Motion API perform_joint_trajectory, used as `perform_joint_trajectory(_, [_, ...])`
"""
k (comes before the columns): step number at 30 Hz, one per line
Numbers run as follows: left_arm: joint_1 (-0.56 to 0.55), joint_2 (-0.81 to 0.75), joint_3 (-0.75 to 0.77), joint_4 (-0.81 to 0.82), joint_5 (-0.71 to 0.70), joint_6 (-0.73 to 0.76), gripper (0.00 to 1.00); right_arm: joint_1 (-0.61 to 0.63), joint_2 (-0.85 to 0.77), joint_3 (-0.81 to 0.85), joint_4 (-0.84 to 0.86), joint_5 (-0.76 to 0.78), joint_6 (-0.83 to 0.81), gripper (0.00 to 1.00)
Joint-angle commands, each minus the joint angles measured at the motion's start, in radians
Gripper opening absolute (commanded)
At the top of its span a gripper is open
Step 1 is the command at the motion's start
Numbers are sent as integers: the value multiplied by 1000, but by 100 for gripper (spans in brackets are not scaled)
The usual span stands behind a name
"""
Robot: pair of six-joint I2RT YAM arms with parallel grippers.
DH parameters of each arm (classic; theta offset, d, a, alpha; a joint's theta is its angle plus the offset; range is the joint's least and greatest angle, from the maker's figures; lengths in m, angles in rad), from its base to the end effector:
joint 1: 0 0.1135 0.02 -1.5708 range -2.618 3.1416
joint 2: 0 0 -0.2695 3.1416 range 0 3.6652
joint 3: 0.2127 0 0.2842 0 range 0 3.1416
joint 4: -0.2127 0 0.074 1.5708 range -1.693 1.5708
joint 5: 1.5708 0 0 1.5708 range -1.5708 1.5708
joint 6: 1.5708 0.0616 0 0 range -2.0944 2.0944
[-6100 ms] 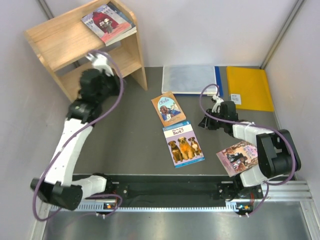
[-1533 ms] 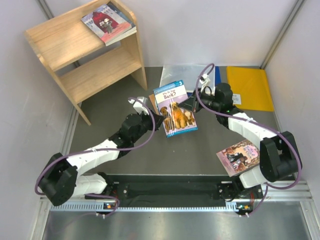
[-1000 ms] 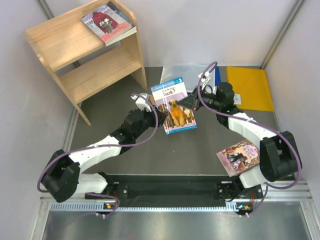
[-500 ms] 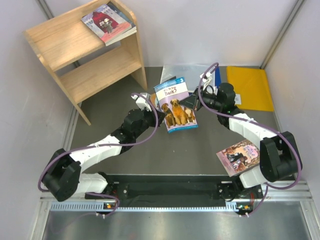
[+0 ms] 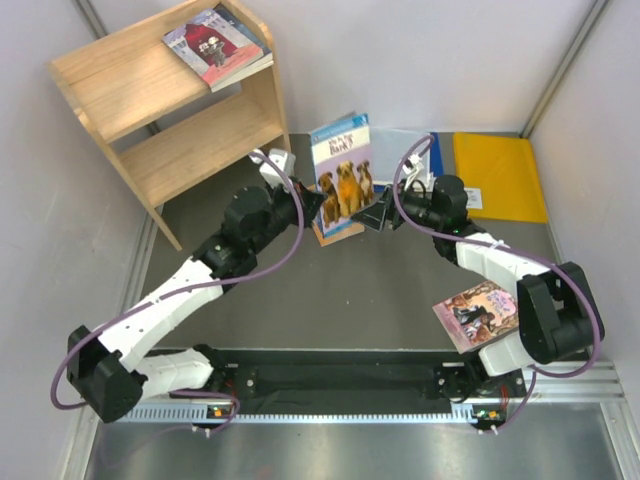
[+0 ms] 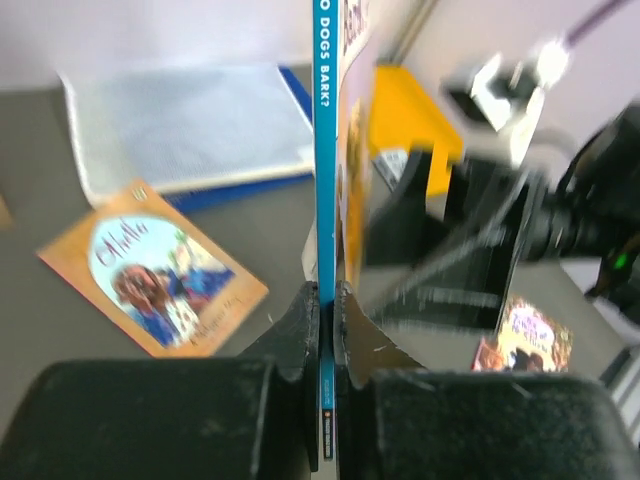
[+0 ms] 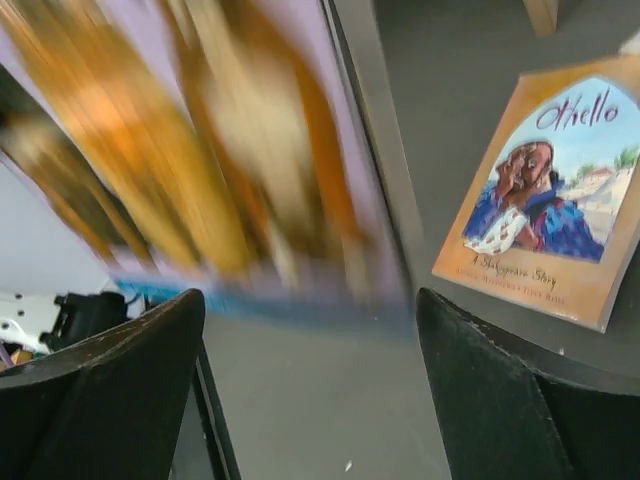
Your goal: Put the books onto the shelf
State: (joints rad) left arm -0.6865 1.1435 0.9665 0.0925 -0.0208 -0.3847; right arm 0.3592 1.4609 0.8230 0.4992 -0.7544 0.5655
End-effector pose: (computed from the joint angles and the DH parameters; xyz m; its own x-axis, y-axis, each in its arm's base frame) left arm 0.2541 -0.2066 0.3575 -0.2923 -0.2455 -0.9243 0.5480 0.7490 -0.3723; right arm 0.3288 0.1685 0.2477 -0.5868 0.1968 -0.7855 -0.6830 0.4007 0.6106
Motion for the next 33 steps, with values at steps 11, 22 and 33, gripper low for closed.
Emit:
perform_joint_trajectory(11, [275, 123, 590, -177, 205, 47, 0, 4, -88, -51, -90, 41, -110, 88])
perform_joint_trajectory(22, [530, 390, 1098, -269, 501, -256, 0, 14, -76, -111, -70, 43, -119, 87])
perform_joint_trajectory(33, [792, 510, 1169, -55, 674, -706, 0, 27, -51, -150, -53, 38, -121, 87])
